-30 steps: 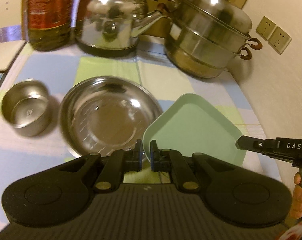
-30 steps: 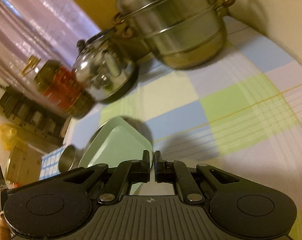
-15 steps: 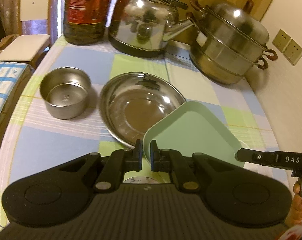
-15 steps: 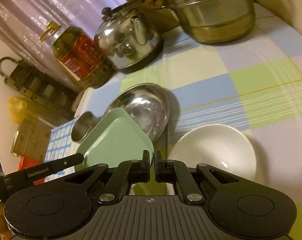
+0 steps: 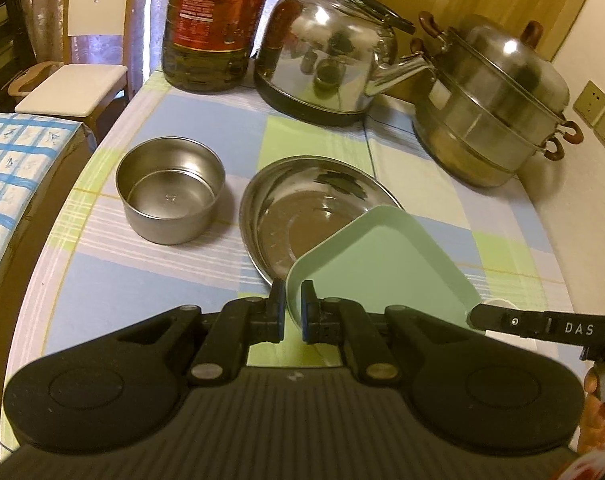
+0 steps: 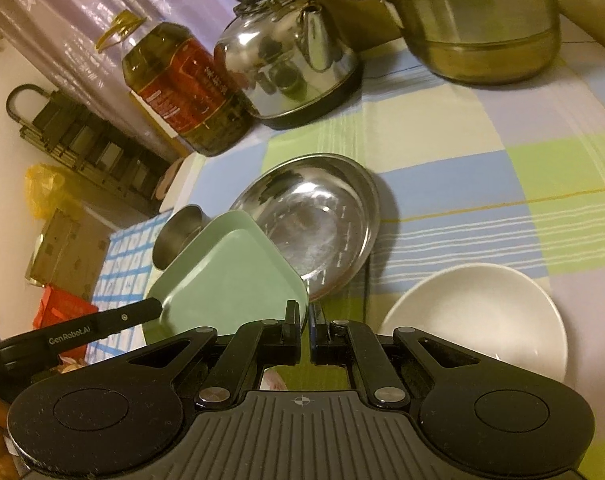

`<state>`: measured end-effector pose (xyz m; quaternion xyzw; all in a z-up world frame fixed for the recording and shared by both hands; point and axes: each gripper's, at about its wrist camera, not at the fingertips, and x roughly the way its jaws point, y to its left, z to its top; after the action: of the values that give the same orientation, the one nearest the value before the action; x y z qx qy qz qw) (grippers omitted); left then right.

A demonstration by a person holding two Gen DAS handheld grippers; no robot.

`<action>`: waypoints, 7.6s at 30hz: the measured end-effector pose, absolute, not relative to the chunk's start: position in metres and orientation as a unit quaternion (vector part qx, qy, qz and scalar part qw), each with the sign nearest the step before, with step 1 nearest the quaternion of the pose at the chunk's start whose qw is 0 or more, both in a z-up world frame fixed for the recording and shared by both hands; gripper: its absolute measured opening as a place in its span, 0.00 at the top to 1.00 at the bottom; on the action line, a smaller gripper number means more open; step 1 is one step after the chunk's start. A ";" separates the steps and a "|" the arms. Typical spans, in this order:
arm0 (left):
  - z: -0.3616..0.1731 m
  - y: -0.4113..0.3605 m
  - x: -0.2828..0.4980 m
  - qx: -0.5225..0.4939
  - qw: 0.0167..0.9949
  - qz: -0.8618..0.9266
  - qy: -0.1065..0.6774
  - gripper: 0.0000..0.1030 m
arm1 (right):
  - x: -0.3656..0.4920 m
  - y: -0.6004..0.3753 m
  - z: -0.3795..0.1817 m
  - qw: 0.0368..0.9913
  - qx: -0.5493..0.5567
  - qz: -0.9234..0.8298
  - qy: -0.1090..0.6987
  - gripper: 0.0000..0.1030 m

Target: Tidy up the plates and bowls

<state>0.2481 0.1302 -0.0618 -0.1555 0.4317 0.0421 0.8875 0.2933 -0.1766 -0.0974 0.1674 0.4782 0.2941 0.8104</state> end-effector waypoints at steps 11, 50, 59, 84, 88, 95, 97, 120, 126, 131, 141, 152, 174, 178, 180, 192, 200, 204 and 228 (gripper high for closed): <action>-0.079 0.144 0.279 -0.145 0.885 0.048 0.440 0.94 | 0.319 -0.154 -0.114 0.809 0.142 0.289 0.491 0.95; -0.146 0.153 0.376 -0.139 0.861 0.049 0.487 0.85 | 0.412 -0.110 -0.166 0.809 0.079 0.217 0.541 0.95; -0.133 0.149 0.369 -0.141 0.866 0.046 0.477 0.76 | 0.403 -0.115 -0.150 0.825 0.094 0.239 0.504 0.60; -0.056 0.107 0.227 -0.112 0.885 0.013 0.452 0.70 | 0.259 -0.172 -0.073 0.845 0.141 0.270 0.440 0.44; -0.048 0.096 0.197 -0.116 0.886 0.013 0.449 0.70 | 0.223 -0.189 -0.065 0.847 0.138 0.270 0.436 0.39; -0.039 0.077 0.149 -0.115 0.887 0.018 0.448 0.69 | 0.172 -0.220 -0.065 0.851 0.128 0.257 0.440 0.35; -0.038 0.071 0.137 -0.114 0.887 0.019 0.446 0.69 | 0.159 -0.228 -0.066 0.852 0.123 0.253 0.442 0.34; -0.033 0.018 0.042 -0.106 0.889 0.031 0.445 0.69 | 0.065 -0.283 -0.076 0.856 0.112 0.241 0.443 0.33; -0.034 0.017 0.036 -0.100 0.887 0.029 0.450 0.69 | 0.058 -0.281 -0.077 0.854 0.110 0.245 0.446 0.33; -0.038 0.020 0.042 -0.096 0.885 0.019 0.456 0.69 | 0.058 -0.274 -0.077 0.852 0.106 0.244 0.451 0.33; -0.043 0.046 0.069 -0.072 0.881 -0.017 0.467 0.69 | 0.066 -0.236 -0.079 0.848 0.116 0.241 0.458 0.33; -0.054 0.090 0.105 -0.054 0.872 -0.037 0.484 0.69 | 0.083 -0.184 -0.080 0.849 0.134 0.234 0.455 0.34; -0.106 0.133 0.190 -0.007 0.844 -0.134 0.520 0.69 | 0.150 -0.098 -0.114 0.853 0.161 0.162 0.469 0.58; -0.118 0.134 0.201 -0.003 0.838 -0.148 0.526 0.70 | 0.163 -0.086 -0.123 0.858 0.148 0.147 0.470 0.63; -0.122 0.134 0.205 0.000 0.837 -0.153 0.526 0.71 | 0.167 -0.081 -0.127 0.857 0.144 0.140 0.474 0.64; -0.142 0.134 0.226 0.008 0.821 -0.175 0.543 0.80 | 0.181 -0.065 -0.145 0.856 0.115 0.106 0.492 0.67; -0.143 0.134 0.235 0.008 0.821 -0.191 0.538 0.94 | 0.196 -0.061 -0.153 0.857 0.092 0.101 0.497 0.70; -0.144 0.135 0.241 0.012 0.824 -0.187 0.534 0.96 | 0.201 -0.058 -0.158 0.851 0.085 0.102 0.509 0.81; -0.147 0.151 0.243 0.001 0.823 -0.167 0.542 0.92 | 0.199 -0.050 -0.166 0.829 0.110 0.124 0.534 0.86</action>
<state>0.2430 0.1510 -0.1469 0.0010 0.5423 -0.1673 0.8233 0.1993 -0.0505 -0.1663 0.1104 0.5341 0.1237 0.8290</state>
